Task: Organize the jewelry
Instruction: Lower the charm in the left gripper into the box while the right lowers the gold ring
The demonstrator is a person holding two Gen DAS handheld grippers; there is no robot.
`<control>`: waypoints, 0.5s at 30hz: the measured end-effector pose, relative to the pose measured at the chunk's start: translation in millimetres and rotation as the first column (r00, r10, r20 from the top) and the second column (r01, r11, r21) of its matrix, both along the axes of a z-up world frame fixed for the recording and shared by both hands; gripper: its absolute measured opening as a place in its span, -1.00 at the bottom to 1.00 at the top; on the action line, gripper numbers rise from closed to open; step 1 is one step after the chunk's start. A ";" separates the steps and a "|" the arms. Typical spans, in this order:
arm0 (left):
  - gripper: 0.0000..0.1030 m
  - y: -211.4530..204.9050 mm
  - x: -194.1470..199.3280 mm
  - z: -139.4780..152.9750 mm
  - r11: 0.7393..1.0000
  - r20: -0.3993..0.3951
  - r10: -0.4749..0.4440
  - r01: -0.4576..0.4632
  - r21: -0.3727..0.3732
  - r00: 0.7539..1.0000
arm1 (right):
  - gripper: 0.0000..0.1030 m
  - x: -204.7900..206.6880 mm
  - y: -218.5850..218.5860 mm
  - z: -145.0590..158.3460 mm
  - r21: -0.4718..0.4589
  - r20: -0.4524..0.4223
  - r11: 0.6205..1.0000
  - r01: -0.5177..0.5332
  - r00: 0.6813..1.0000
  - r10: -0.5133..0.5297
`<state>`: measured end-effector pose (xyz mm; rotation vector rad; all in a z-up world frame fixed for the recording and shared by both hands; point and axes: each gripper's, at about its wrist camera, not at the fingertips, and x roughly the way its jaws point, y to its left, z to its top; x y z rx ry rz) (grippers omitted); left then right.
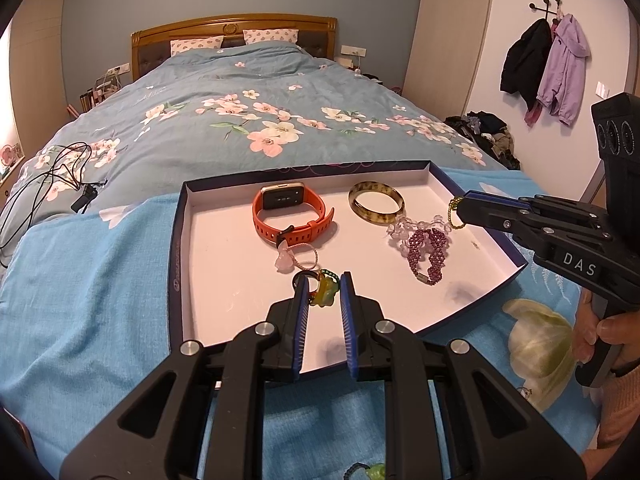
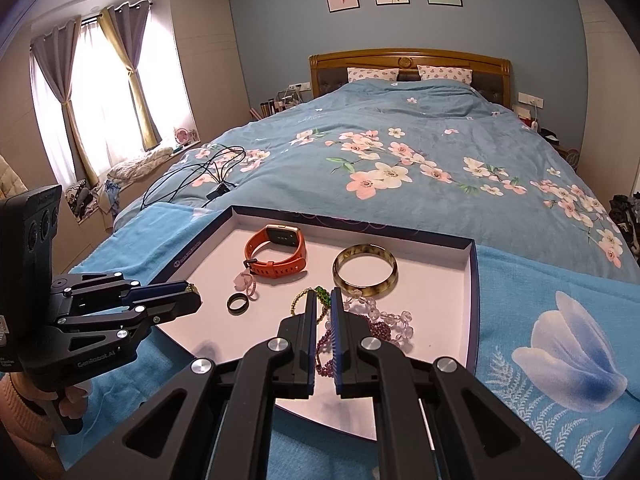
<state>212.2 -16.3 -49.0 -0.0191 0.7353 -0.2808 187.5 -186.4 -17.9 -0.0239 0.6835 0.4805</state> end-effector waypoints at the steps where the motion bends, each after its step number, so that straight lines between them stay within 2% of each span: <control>1: -0.69 1.3 0.2 -0.8 1.000 0.000 0.001 -0.001 0.002 1.000 | -0.90 0.4 -0.1 -0.2 -0.002 0.001 1.000 0.000 1.000 0.000; 15: -0.69 1.4 3.6 -2.9 1.000 -0.004 0.005 -0.005 0.009 1.000 | -0.90 3.7 1.1 -3.4 -0.011 -0.002 1.000 0.003 1.000 -0.003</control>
